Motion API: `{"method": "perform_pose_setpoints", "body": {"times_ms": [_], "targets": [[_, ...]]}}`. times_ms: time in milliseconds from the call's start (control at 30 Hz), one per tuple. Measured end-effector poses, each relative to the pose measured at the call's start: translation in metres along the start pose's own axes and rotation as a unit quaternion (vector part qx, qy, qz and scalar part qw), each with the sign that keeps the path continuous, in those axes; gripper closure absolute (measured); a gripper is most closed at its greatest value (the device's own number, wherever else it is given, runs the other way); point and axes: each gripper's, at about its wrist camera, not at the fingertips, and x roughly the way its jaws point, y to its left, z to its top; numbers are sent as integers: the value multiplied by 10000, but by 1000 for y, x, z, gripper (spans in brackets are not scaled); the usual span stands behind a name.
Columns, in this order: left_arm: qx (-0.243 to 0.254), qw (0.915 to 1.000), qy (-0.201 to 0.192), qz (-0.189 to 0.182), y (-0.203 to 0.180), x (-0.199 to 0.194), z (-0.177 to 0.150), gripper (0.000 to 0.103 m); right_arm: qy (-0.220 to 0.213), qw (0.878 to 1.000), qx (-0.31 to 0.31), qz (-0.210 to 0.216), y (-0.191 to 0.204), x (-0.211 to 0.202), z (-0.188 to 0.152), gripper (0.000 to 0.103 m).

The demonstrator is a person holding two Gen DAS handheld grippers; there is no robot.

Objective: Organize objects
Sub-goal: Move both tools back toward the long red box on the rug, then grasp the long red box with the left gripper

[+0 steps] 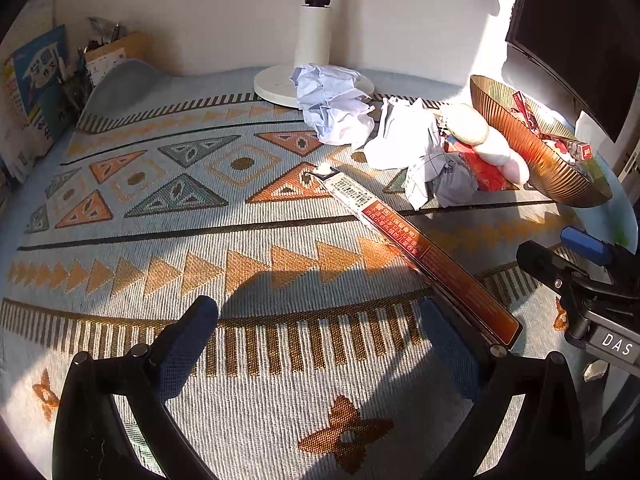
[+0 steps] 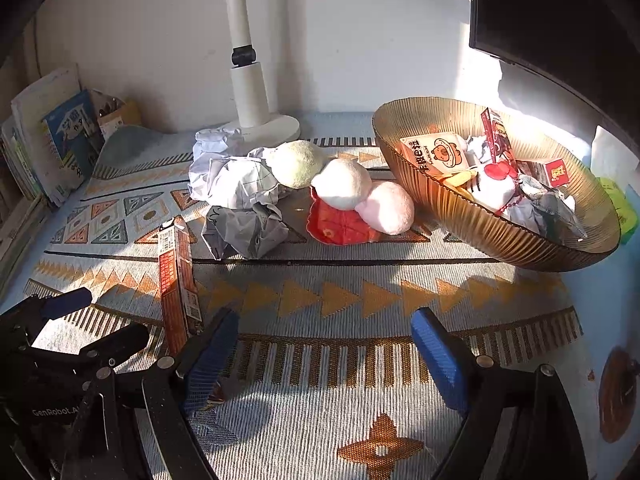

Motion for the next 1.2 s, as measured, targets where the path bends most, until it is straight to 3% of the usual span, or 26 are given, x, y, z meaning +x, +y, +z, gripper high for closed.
{"method": "perform_pose_setpoints", "body": {"times_ms": [600,700,833,867,933,1067,1133,1167,1200], "targets": [[29,9999,-71,92,-3,-3,1,1,-13,9999,7,114,0,-1,-1,15],[-55,9997,-210,108,-1,-8,2,1,-276,9995,101,-116,-3,-10,-2,15],[-420,9974,-559,-158,-5,-22,13,3,-507,9983,299,-29,-12,-20,-2,15],[-428,9969,-594,-285,-11,-23,17,3,-461,9982,386,-16,-17,-19,0,23],[-357,9973,-542,-337,-27,-17,27,3,-237,9972,673,215,-29,-11,2,34],[-375,9983,-235,-380,-40,5,35,10,56,9860,1073,1273,-47,-1,13,36],[-213,9997,-17,-96,-45,18,33,24,263,9732,1304,1874,-49,8,24,36],[-113,9999,102,-35,-46,22,31,36,321,9653,1427,2163,-46,11,31,36],[-63,10000,16,-49,-46,18,30,45,390,9598,1460,2364,-42,15,37,36]]}}
